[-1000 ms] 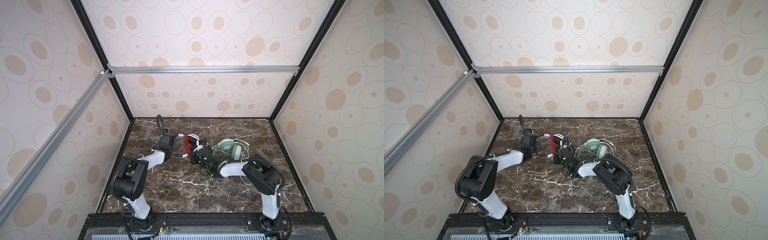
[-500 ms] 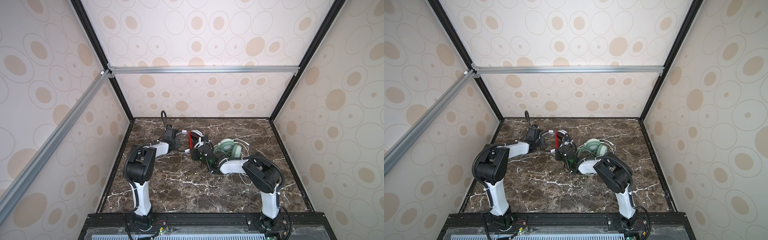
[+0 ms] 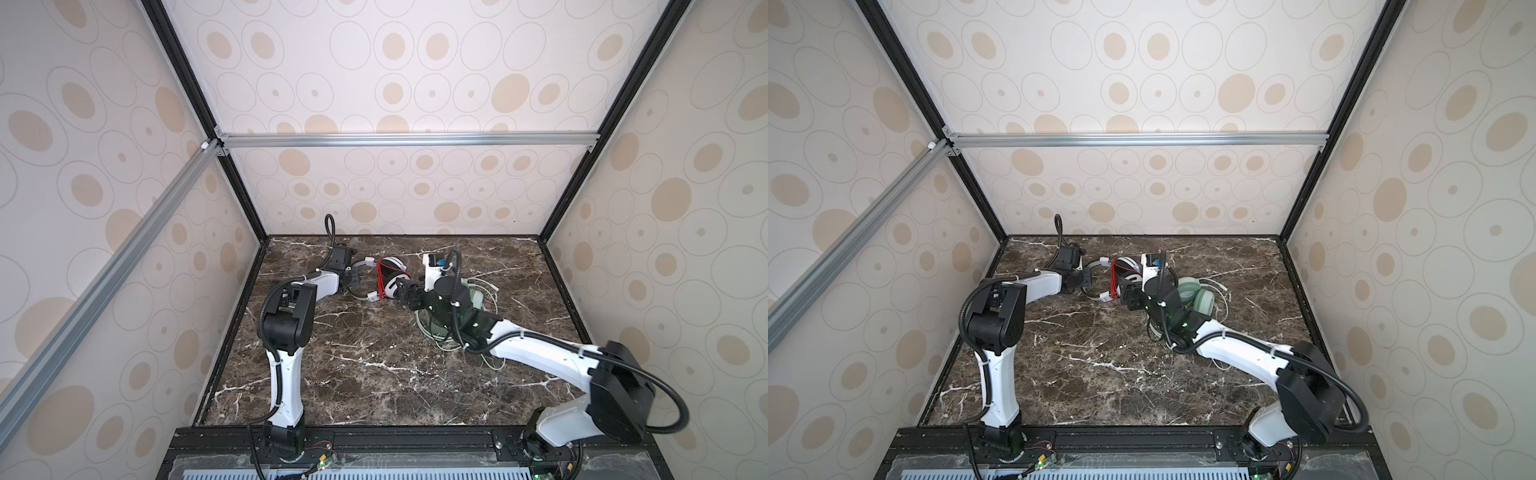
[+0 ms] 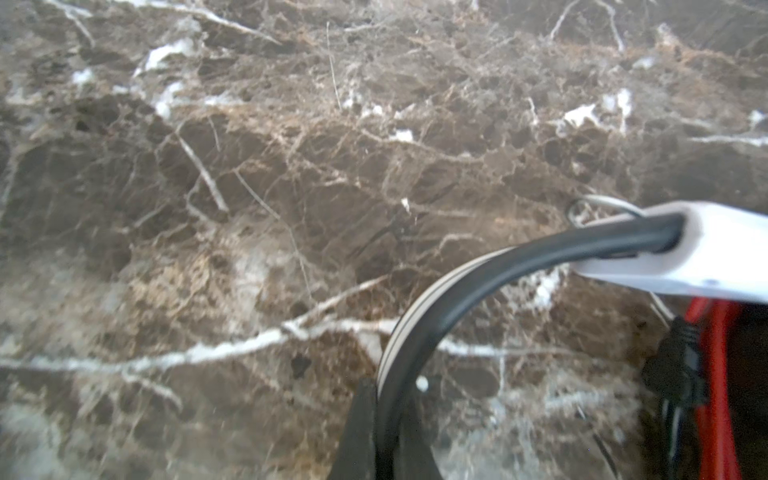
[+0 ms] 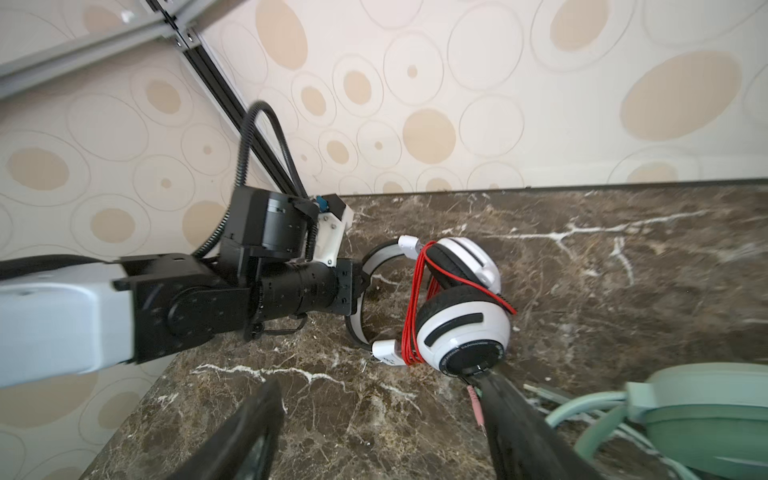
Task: Wrap the headphones
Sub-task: 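Lower the wrapped white headset onto the table with the left gripper, release, then withdraw both grippers from the wrapped white headset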
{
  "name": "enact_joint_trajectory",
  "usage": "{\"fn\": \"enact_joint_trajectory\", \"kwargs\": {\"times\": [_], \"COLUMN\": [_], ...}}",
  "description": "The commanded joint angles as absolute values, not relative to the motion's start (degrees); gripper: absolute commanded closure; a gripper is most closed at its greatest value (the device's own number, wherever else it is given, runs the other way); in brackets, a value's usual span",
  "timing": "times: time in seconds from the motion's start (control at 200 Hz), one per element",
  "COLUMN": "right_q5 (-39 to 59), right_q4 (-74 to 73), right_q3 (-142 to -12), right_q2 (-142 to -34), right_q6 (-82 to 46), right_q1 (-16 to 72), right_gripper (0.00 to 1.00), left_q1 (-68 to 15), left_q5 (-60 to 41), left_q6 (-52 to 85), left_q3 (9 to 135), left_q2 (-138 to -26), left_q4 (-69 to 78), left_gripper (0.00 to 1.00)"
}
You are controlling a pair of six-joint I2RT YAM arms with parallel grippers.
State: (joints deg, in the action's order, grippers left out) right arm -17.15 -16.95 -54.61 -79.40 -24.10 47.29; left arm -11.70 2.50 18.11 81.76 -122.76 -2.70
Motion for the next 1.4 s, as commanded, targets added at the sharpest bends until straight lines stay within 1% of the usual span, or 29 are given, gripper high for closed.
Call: {"fn": "enact_joint_trajectory", "kwargs": {"times": [0.0, 0.125, 0.23, 0.345, 0.365, 0.435, 0.54, 0.605, 0.67, 0.705, 0.755, 0.85, 0.965, 1.055, 1.115, 1.17, 1.18, 1.295, 1.395], "right_q5": [-22.0, -26.0, -27.8, -28.8, -28.8, -28.7, -28.6, -28.7, -28.8, -28.8, -28.8, -29.3, -30.5, -31.5, -32.1, -32.1, -31.9, -31.7, -31.1], "right_q4": [-11.1, -8.2, -7.6, -5.5, -5.2, -4.9, -4.2, -4.1, -3.9, -3.6, -3.2, -2.5, -0.9, 0.0, 1.5, 2.9, 3.0, 6.9, 8.2], "right_q3": [-52.4, -51.4, -50.1, -48.8, -48.4, -47.1, -45.6, -45.0, -44.9, -45.0, -45.0, -44.7, -44.0, -43.2, -43.2, -43.2, -43.2, -43.1, -41.2], "right_q2": [-73.0, -66.6, -63.2, -61.1, -60.6, -59.3, -57.5, -56.7, -56.4, -56.3, -55.9, -54.9, -54.0, -54.1, -54.3, -54.3, -54.3, -53.9, -52.0], "right_q6": [-17.3, -12.8, -10.6, -10.2, -10.5, -11.2, -11.8, -11.7, -11.3, -11.2, -11.1, -11.3, -11.8, -12.2, -12.8, -13.3, -13.4, -14.8, -15.7], "right_q1": [47.4, 47.4, 47.4, 47.4, 47.4, 47.4, 47.4, 47.5, 47.4, 47.4, 47.4, 47.4, 47.5, 47.4, 47.4, 47.4, 47.4, 47.2, 47.3], "right_gripper": [0.21, 0.18, 0.15, 0.14, 0.14, 0.14, 0.14, 0.13, 0.13, 0.13, 0.12, 0.07, 0.04, 0.04, 0.04, 0.01, 0.0, 0.0, 0.0], "left_q1": [-9.9, -9.5, -9.1, -8.4, -8.3, -8.1, -8.2, -8.2, -8.2, -8.2, -8.1, -8.2, -8.9, -10.3, -12.1, -14.6, -15.1, -19.8, -24.6], "left_q5": [4.3, 5.0, 5.3, 4.5, 4.3, 4.2, 3.7, 3.2, 2.8, 2.7, 2.7, 1.9, 0.4, -0.8, -1.1, -0.8, -1.0, -1.0, 1.0], "left_q6": [17.0, 17.2, 16.6, 15.5, 15.4, 15.1, 15.2, 15.2, 14.8, 14.6, 14.5, 14.8, 15.3, 17.3, 18.8, 20.8, 21.2, 26.4, 28.9], "left_q3": [86.3, 90.2, 94.2, 100.1, 101.1, 103.8, 103.7, 102.4, 101.5, 101.3, 100.7, 98.0, 93.5, 87.5, 81.5, 75.5, 74.1, 61.9, 56.1], "left_q2": [-126.6, -129.0, -131.4, -134.6, -135.2, -136.5, -135.6, -134.0, -132.4, -131.6, -130.1, -125.1, -117.6, -110.9, -105.5, -100.1, -99.2, -87.9, -79.5], "left_q4": [-4.0, -5.7, -7.2, -10.0, -10.6, -12.3, -12.7, -11.7, -11.5, -11.6, -11.6, -10.7, -10.5, -11.2, -10.2, -9.1, -8.7, -5.8, -7.2], "left_gripper": [1.0, 1.0, 1.0, 1.0, 0.99, 0.92, 0.72, 0.62, 0.51, 0.47, 0.44, 0.4, 0.31, 0.2, 0.11, 0.02, 0.02, 0.02, 0.02]}}
